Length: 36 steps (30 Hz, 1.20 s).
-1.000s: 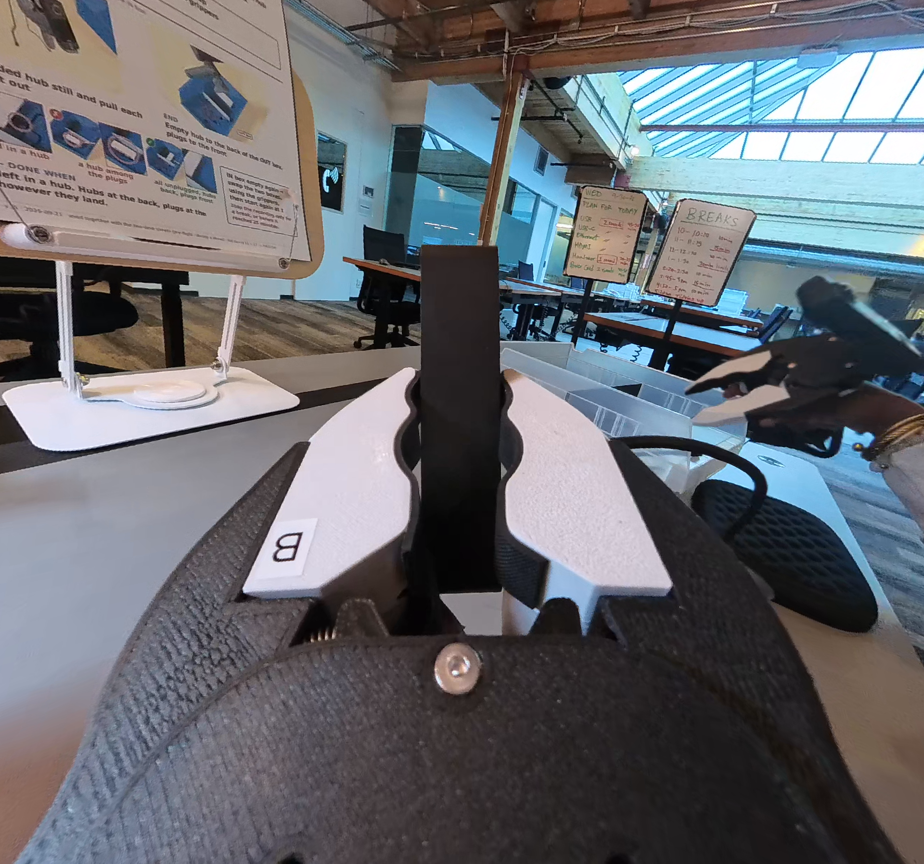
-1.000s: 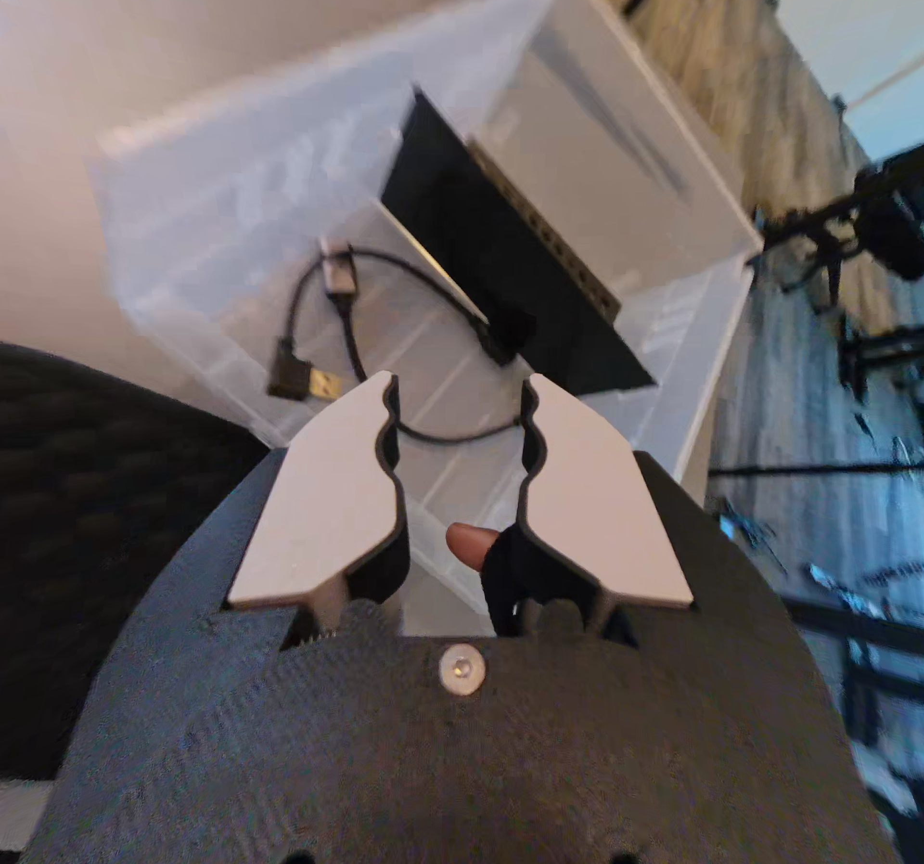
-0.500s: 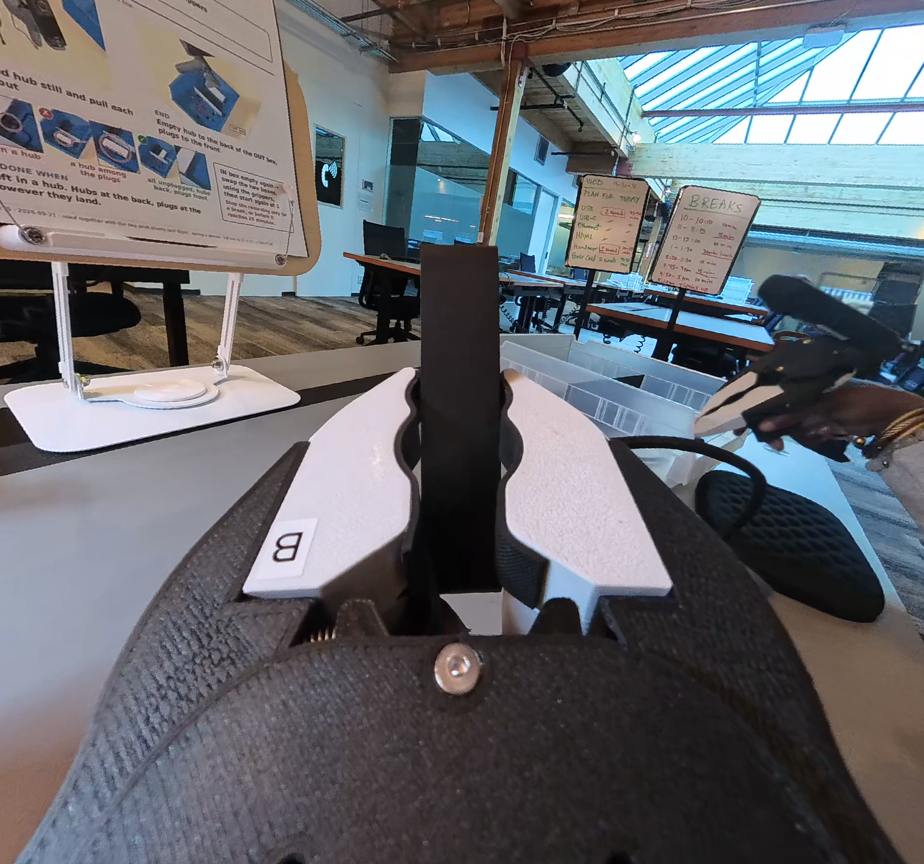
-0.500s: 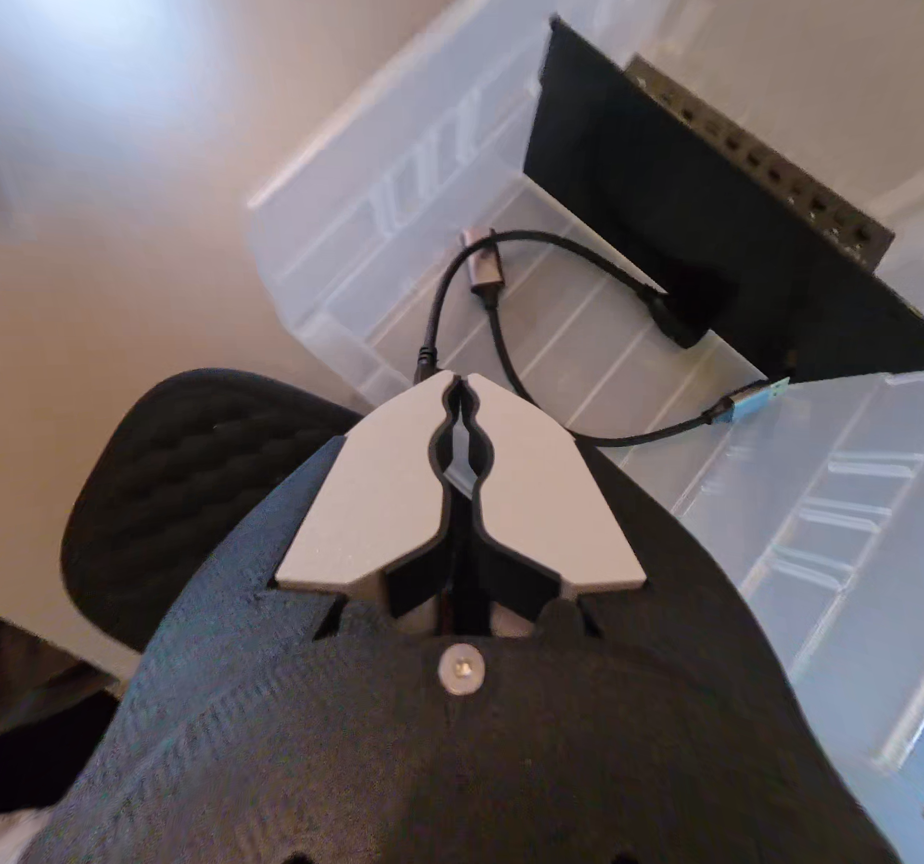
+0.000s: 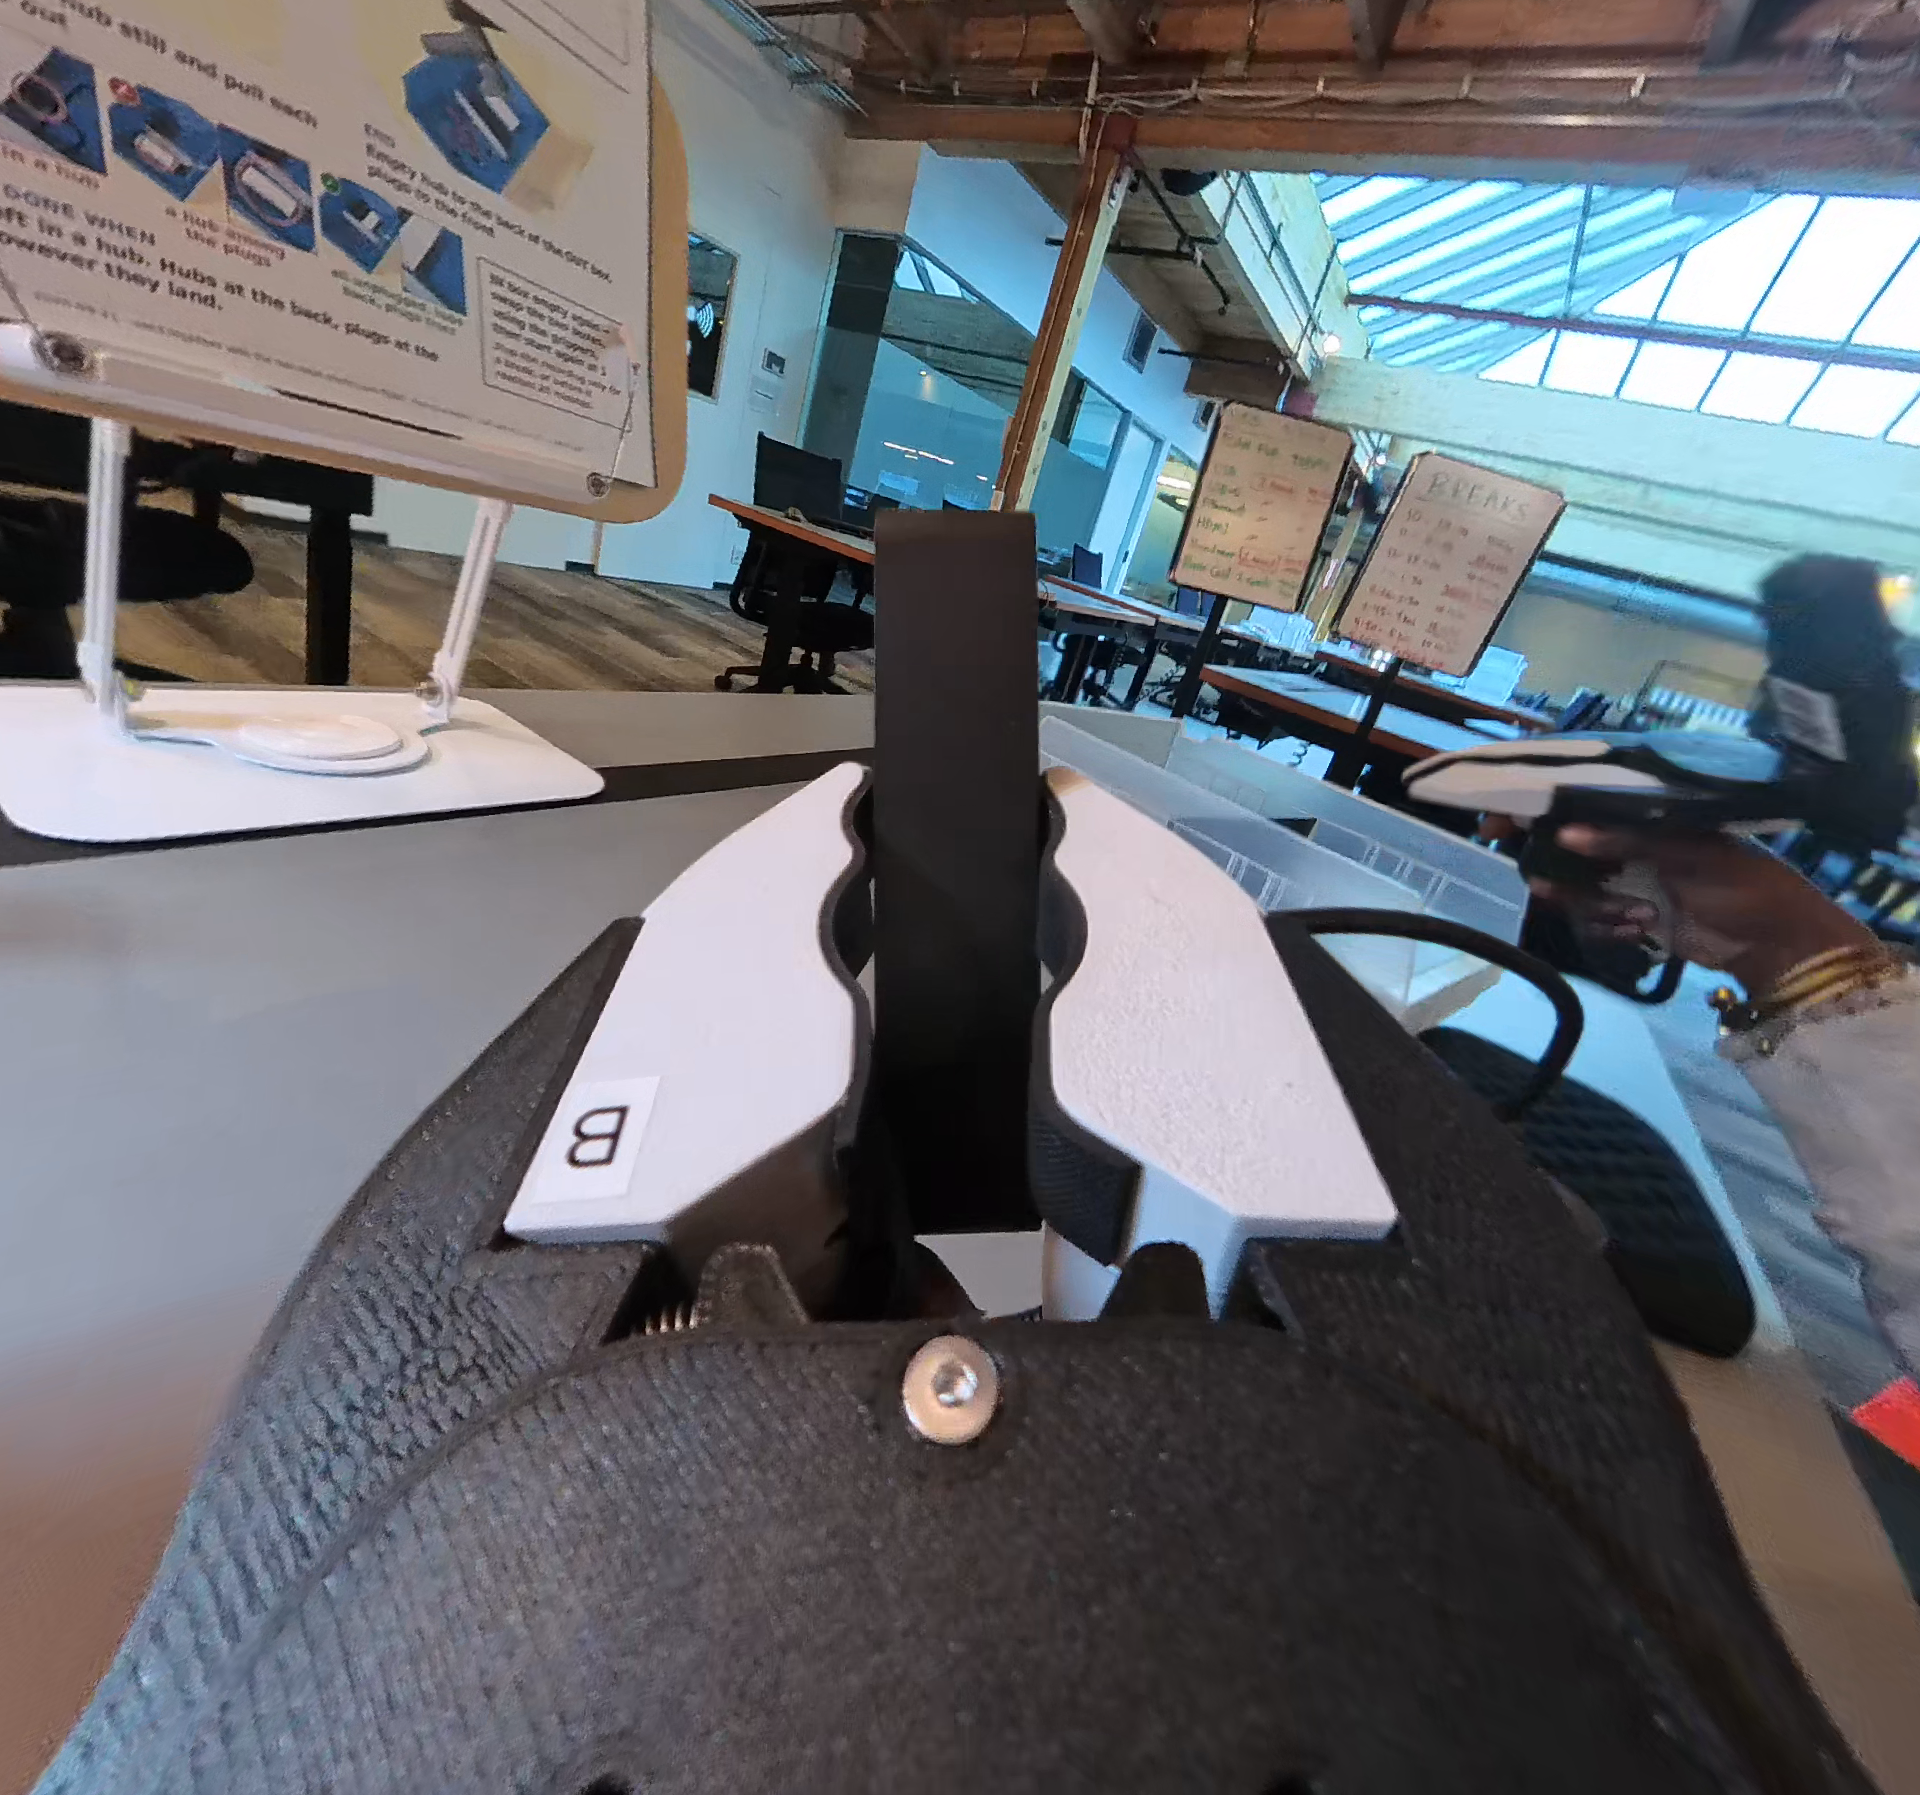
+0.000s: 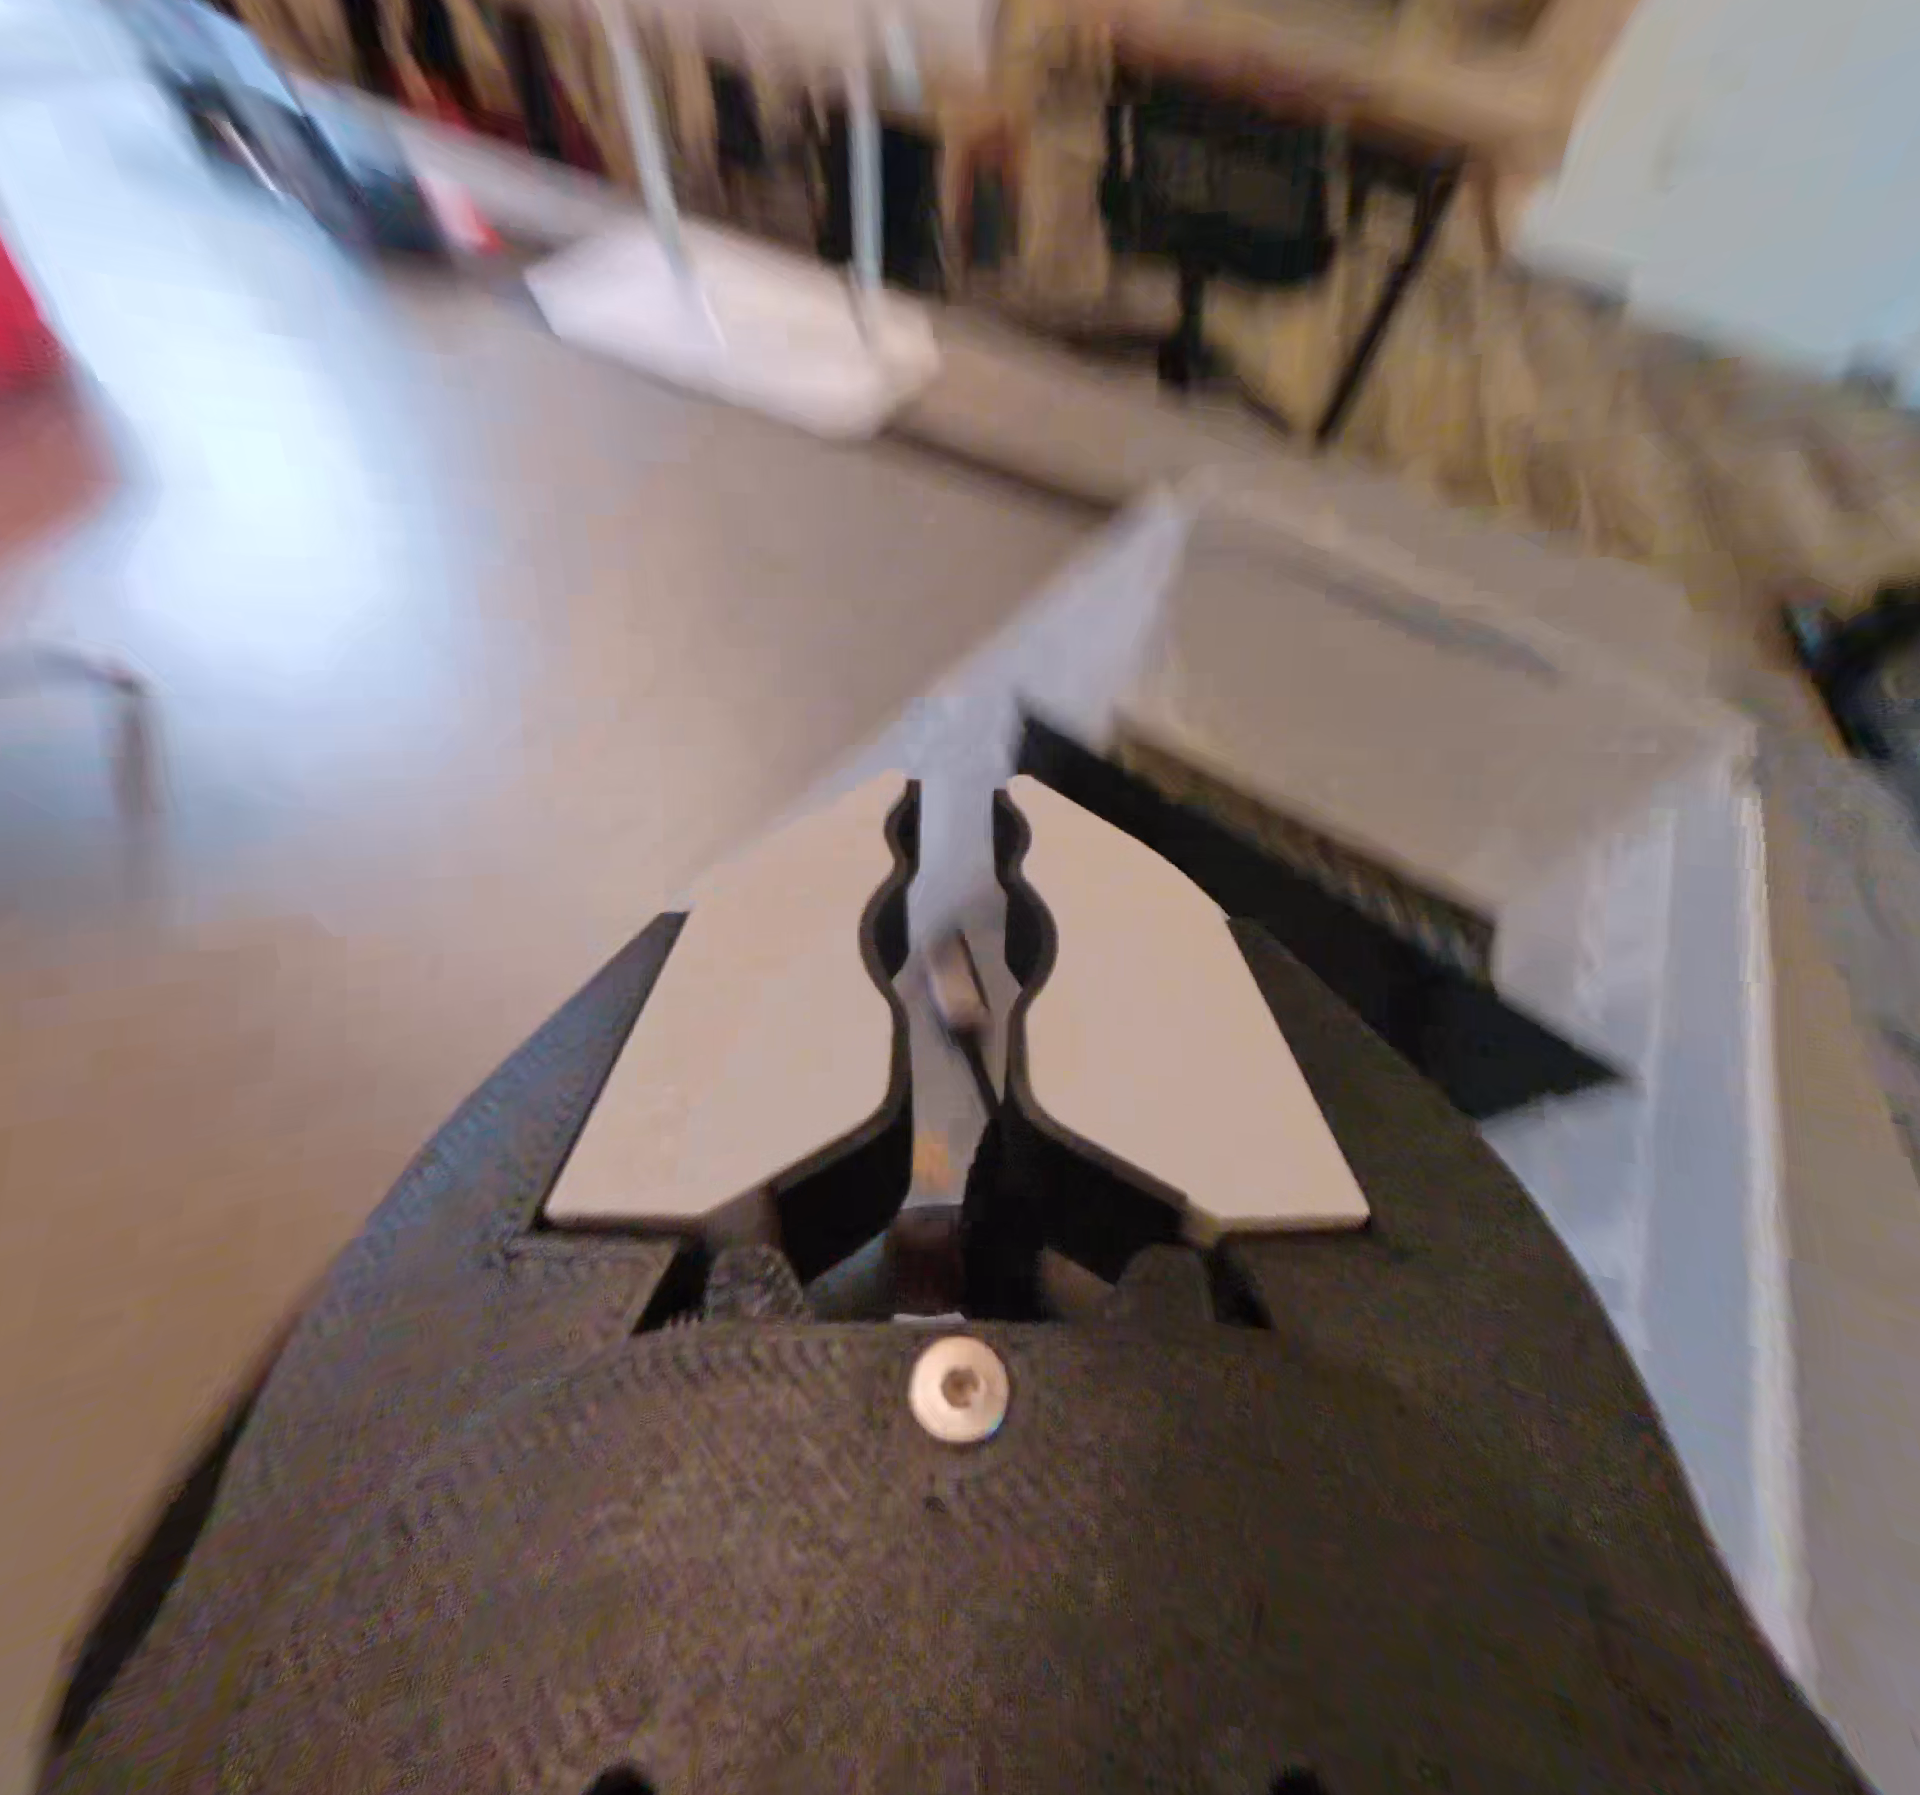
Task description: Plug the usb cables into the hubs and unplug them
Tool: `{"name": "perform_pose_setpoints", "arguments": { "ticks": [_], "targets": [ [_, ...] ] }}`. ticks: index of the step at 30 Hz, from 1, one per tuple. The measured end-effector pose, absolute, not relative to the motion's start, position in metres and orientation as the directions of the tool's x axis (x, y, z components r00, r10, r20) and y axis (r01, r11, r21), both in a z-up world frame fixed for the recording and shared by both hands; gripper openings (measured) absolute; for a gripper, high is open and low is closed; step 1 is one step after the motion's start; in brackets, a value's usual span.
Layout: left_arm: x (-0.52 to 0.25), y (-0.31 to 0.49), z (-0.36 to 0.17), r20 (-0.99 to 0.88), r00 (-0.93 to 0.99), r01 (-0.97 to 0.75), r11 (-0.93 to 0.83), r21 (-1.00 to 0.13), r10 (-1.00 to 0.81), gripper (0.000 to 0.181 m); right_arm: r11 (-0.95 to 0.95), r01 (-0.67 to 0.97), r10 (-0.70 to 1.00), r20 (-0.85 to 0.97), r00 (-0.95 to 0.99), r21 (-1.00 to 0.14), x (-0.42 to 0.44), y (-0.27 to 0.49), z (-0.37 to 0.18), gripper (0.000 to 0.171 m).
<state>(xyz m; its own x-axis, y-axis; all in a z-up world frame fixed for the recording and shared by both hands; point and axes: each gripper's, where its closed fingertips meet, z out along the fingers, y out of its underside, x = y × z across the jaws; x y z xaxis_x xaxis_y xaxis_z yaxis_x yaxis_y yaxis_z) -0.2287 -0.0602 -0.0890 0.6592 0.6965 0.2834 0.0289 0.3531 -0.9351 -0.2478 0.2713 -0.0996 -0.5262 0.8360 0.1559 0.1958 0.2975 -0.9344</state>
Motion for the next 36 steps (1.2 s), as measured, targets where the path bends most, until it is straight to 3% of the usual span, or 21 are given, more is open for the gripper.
{"name": "perform_pose_setpoints", "arguments": {
  "ticks": [1,3,5,8,10,12,14,17,20,23,28,31,33,36],
  "targets": [
    [-0.230,-0.063,-0.089,0.309,0.655,0.040,0.377,-0.925,0.689,0.028,0.223,0.074,0.816,0.145,-0.560,-0.972,-0.239,0.249,-0.074,0.016],
    [-0.232,-0.067,-0.089,0.349,0.645,0.054,0.416,-0.908,0.680,0.028,0.094,-0.140,0.745,0.163,-0.647,-0.986,-0.217,0.199,-0.032,0.025],
    [-0.233,-0.071,-0.088,0.351,0.632,0.046,0.418,-0.907,0.691,0.028,0.029,-0.239,0.648,0.201,-0.735,-0.971,-0.196,0.143,-0.014,0.031],
    [-0.233,-0.074,-0.087,0.296,0.600,0.005,0.366,-0.931,0.743,0.028,0.157,-0.157,0.393,0.208,-0.896,-0.975,-0.169,0.055,-0.034,0.050],
    [-0.235,-0.076,-0.089,0.251,0.565,-0.013,0.313,-0.950,0.786,0.028,0.267,-0.179,0.266,0.251,-0.931,-0.947,-0.157,0.009,-0.050,0.049],
    [-0.238,-0.076,-0.096,0.231,0.531,0.002,0.271,-0.963,0.815,0.028,0.417,-0.321,0.226,0.439,-0.870,-0.850,-0.162,-0.023,-0.069,0.043],
    [-0.240,-0.074,-0.103,0.259,0.525,0.053,0.273,-0.961,0.810,0.028,0.581,-0.475,0.157,0.664,-0.731,-0.661,-0.179,-0.042,-0.095,0.037],
    [-0.241,-0.067,-0.112,0.329,0.538,0.141,0.302,-0.943,0.776,0.028,0.652,-0.589,0.058,0.806,-0.589,-0.478,-0.195,-0.062,-0.122,0.025],
    [-0.243,-0.069,-0.116,0.396,0.531,0.197,0.345,-0.918,0.749,0.028,0.613,-0.618,0.134,0.836,-0.533,-0.492,-0.204,-0.067,-0.118,0.009],
    [-0.242,-0.064,-0.117,0.459,0.557,0.253,0.385,-0.888,0.692,0.028,0.576,-0.597,0.169,0.795,-0.582,-0.559,-0.205,-0.066,-0.118,0.009],
    [-0.238,-0.059,-0.110,0.455,0.615,0.245,0.392,-0.887,0.644,0.030,0.554,-0.628,0.162,0.811,-0.563,-0.547,-0.202,-0.063,-0.119,0.007],
    [-0.228,-0.067,-0.081,0.453,0.694,0.182,0.472,-0.862,0.559,0.046,0.541,-0.657,0.212,0.841,-0.498,-0.526,-0.208,-0.054,-0.109,0.007],
    [-0.223,-0.067,-0.078,0.404,0.728,0.171,0.424,-0.890,0.554,0.053,0.526,-0.667,0.256,0.846,-0.467,-0.527,-0.215,-0.048,-0.101,0.006],
    [-0.221,-0.055,-0.097,0.257,0.757,0.169,0.200,-0.965,0.600,0.057,0.473,-0.704,0.262,0.847,-0.462,-0.530,-0.210,-0.045,-0.094,0.006]
  ]
}}
